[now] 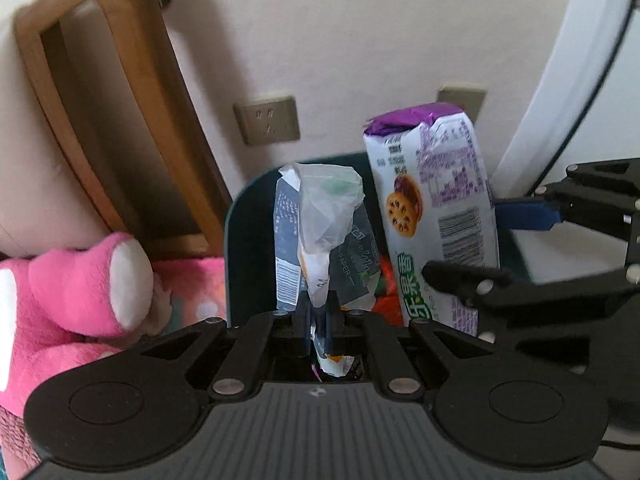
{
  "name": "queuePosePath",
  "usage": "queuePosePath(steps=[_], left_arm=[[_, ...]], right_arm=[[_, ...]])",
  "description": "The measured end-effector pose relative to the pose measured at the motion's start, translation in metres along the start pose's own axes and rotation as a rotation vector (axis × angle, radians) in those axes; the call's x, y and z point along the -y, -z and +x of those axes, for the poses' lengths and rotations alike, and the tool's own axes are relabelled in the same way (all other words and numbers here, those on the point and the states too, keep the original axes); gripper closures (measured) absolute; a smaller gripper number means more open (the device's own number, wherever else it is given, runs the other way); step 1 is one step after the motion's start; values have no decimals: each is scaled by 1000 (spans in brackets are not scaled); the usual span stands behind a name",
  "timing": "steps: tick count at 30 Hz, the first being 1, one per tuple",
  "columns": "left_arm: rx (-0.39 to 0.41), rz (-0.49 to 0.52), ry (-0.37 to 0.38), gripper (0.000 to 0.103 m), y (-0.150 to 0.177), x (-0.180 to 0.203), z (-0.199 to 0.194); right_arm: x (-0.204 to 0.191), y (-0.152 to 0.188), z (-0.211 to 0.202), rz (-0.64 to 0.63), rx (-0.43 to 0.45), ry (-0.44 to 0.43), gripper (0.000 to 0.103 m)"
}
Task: Collect trash
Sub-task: 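Lift both wrappers with both tools up over the teal wastebasket, then open left tool dropping grey wrapper while right tool releases biscuit wrapper into wastebasket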
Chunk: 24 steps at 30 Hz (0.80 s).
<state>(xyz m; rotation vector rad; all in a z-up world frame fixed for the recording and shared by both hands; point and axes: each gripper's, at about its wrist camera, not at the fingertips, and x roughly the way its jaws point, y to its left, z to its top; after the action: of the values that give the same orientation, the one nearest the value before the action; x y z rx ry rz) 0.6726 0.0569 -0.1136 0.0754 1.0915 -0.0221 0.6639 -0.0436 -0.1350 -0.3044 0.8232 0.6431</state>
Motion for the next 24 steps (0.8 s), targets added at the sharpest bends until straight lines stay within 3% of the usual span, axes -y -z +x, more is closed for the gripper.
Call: queuePosePath(steps=[9, 17, 21, 24], left_arm=[[-142, 2, -37, 97, -1, 6, 56], [-232, 38, -54, 97, 8, 19, 86], [-240, 22, -51, 91, 13, 19, 88], [-233, 5, -44, 72, 16, 13, 88]], right_arm=[[3, 13, 53, -68, -129, -41, 58], [-1, 30, 65, -131, -214, -45, 49], [-8, 35, 59, -172, -199, -36, 33], [-16, 38, 50, -187, -183, -30, 32]])
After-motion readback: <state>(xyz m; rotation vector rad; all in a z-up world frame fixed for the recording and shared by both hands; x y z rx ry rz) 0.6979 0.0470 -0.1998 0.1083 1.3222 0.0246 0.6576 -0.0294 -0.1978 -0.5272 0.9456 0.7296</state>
